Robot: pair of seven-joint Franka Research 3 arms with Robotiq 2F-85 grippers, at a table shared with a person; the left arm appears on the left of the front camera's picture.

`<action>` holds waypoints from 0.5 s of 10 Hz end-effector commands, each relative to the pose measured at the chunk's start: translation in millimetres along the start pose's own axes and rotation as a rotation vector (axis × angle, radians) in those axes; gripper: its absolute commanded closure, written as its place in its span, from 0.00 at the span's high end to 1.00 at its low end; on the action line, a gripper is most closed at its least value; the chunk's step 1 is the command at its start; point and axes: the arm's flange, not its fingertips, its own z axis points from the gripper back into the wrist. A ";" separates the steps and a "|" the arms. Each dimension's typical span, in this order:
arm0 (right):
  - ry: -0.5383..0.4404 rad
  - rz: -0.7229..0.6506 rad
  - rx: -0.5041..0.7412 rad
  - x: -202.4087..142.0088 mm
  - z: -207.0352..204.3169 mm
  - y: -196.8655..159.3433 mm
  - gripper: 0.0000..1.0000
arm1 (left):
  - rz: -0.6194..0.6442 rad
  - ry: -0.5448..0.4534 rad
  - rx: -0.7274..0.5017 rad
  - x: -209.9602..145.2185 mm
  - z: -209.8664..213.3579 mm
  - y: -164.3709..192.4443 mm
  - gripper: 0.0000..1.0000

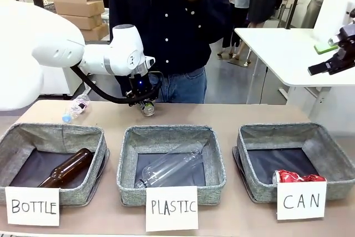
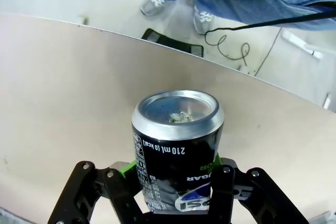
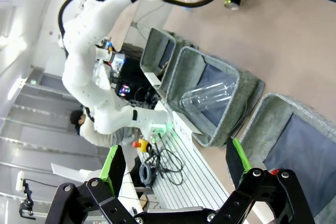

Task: Sort the can waste into the basket.
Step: Pick up the can waste from the table and place it in the right Fabric basket.

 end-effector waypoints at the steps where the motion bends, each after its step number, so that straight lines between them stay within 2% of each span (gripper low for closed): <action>1: 0.003 0.023 -0.006 -1.0 0.6 -0.2 1.00 | -0.033 0.037 -0.075 -14.8 25.8 16.7 0.06; 3: 0.003 0.023 -0.006 -1.0 0.6 -0.2 1.00 | -0.279 0.130 -0.141 -54.8 105.5 59.3 0.06; 5: 0.003 0.023 -0.006 -1.0 0.6 -0.2 1.00 | -0.525 0.061 -0.333 -123.6 192.9 118.7 0.06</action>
